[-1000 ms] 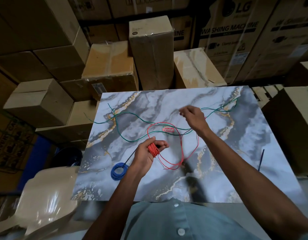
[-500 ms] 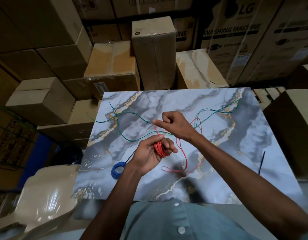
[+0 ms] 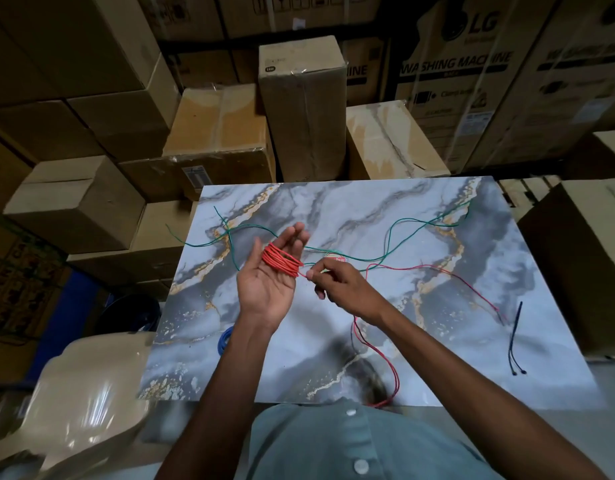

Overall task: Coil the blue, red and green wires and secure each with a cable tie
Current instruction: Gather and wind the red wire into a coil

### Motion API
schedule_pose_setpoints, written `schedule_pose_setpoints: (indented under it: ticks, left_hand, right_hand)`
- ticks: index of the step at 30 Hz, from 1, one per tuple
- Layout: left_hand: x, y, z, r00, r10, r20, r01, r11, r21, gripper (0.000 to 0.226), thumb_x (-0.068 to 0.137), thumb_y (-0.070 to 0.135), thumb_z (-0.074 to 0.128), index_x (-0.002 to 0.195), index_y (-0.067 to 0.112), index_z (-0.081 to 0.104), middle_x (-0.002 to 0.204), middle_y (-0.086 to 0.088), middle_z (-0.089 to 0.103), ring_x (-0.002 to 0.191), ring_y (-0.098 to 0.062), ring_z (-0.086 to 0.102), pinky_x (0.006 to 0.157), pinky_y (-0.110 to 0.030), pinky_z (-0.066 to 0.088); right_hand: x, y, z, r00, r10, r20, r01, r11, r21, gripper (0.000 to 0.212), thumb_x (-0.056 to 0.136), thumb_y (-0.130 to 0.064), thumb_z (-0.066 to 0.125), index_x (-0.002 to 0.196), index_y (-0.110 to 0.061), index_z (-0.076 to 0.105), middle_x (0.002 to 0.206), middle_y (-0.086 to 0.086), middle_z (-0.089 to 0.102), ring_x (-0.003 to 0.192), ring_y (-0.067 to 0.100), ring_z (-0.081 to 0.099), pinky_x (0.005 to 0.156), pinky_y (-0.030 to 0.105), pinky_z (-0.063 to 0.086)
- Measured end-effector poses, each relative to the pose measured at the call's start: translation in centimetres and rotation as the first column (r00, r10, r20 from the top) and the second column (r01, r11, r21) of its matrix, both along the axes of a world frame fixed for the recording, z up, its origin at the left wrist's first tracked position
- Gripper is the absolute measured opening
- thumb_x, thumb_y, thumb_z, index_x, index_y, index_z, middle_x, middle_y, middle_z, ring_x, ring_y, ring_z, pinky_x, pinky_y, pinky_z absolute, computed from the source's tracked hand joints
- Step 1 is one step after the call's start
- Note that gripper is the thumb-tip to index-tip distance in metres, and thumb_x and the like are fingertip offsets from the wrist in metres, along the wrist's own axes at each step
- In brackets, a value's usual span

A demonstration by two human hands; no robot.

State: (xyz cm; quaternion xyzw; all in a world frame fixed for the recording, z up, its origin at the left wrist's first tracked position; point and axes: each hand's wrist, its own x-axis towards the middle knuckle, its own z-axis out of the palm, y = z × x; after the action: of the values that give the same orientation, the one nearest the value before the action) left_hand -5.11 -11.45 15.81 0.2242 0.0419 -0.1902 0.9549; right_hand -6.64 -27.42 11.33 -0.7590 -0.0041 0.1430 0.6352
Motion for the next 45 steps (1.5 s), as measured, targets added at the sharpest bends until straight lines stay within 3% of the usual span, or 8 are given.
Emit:
schedule_pose_setpoints:
  ticks: [5,13,21,27,31,35,40,45]
  left_hand:
    - [0.5,1.1,-1.0,0.996,0.085,0.039,-0.086,0.995,0.042,0.084,0.099,0.062,0.037,0.132,-0.013,0.054,0.144,-0.028,0.049,0.136,-0.039,0.047,0.115,-0.038,0.036]
    - [0.8,1.8,-2.0,0.969,0.218,0.116,-0.243,0.925,0.294,0.089,0.100,0.063,0.026,0.137,-0.016,0.044,0.139,-0.028,0.055,0.131,-0.038,0.053,0.114,-0.038,0.040]
    - [-0.8,1.4,-2.8,0.959,-0.026,0.281,-0.162,0.767,0.621,0.118,0.073,0.090,0.047,0.121,-0.017,0.058,0.122,-0.033,0.063,0.119,-0.044,0.059,0.107,-0.045,0.044]
    - [-3.2,-0.6,-2.3,0.931,-0.255,0.263,-0.014,0.693,0.720,0.082,0.080,0.085,0.038,0.087,0.014,0.079,0.088,-0.012,0.075,0.090,-0.023,0.071,0.085,-0.027,0.053]
    - [-3.8,-0.9,-2.2,0.913,-0.348,0.212,0.087,0.676,0.732,0.089,0.081,0.085,0.039,0.094,0.002,0.068,0.089,-0.029,0.071,0.090,-0.042,0.070,0.085,-0.040,0.055]
    - [-4.0,-0.4,-2.0,0.873,-0.455,0.174,0.160,0.606,0.779,0.095,0.093,0.071,0.016,0.069,-0.007,0.065,0.077,-0.032,0.065,0.082,-0.042,0.068,0.086,-0.045,0.052]
    - [-4.5,-0.5,-1.2,0.877,-0.449,0.168,0.194,0.652,0.733,0.063,0.093,0.054,0.040,0.054,0.005,0.049,0.056,-0.017,0.051,0.064,-0.037,0.063,0.069,-0.036,0.052]
    - [-4.6,-0.3,-1.1,0.919,-0.380,0.104,0.228,0.729,0.646,0.055,0.092,0.047,0.036,0.049,0.014,0.039,0.047,-0.008,0.035,0.050,-0.030,0.055,0.056,-0.031,0.046]
  right_hand:
    - [-1.4,-0.8,1.8,0.998,0.053,-0.019,-0.054,0.997,-0.057,0.020,0.103,-0.017,0.062,0.096,-0.006,0.077,0.081,0.007,0.073,0.059,-0.003,0.054,0.052,0.013,0.036]
    - [-2.3,-0.9,6.0,0.996,0.082,0.029,-0.079,0.992,-0.094,0.023,0.099,-0.026,0.069,0.083,-0.010,0.075,0.059,-0.001,0.059,0.053,0.011,0.047,0.051,0.019,0.038]
    - [-2.4,-1.3,9.6,0.954,0.281,0.104,-0.256,0.945,-0.203,0.018,0.098,-0.021,0.069,0.088,-0.009,0.076,0.059,-0.014,0.064,0.057,0.012,0.050,0.058,0.029,0.039]
    - [-0.8,-2.4,10.5,0.902,0.393,0.181,-0.322,0.889,-0.326,0.025,0.097,-0.014,0.064,0.073,-0.015,0.072,0.062,-0.004,0.067,0.058,0.016,0.059,0.061,0.037,0.048]
    - [0.4,-3.1,9.8,0.892,0.397,0.218,-0.318,0.891,-0.323,0.024,0.099,-0.017,0.067,0.078,-0.021,0.077,0.064,-0.005,0.069,0.059,0.010,0.057,0.060,0.031,0.044]
    - [1.4,-3.6,8.4,0.916,0.334,0.224,-0.255,0.913,-0.318,0.017,0.098,-0.019,0.070,0.090,-0.012,0.082,0.065,-0.007,0.069,0.060,0.003,0.057,0.061,0.022,0.041]
    - [1.8,-3.9,5.6,0.948,0.245,0.203,-0.188,0.946,-0.263,0.017,0.093,-0.029,0.076,0.087,-0.014,0.083,0.069,0.002,0.071,0.069,0.028,0.062,0.065,0.040,0.048]
    - [0.6,-3.6,2.6,0.973,0.226,0.053,-0.218,0.969,-0.119,0.027,0.094,-0.037,0.075,0.072,-0.021,0.077,0.064,0.000,0.056,0.061,0.006,0.046,0.057,0.026,0.038]
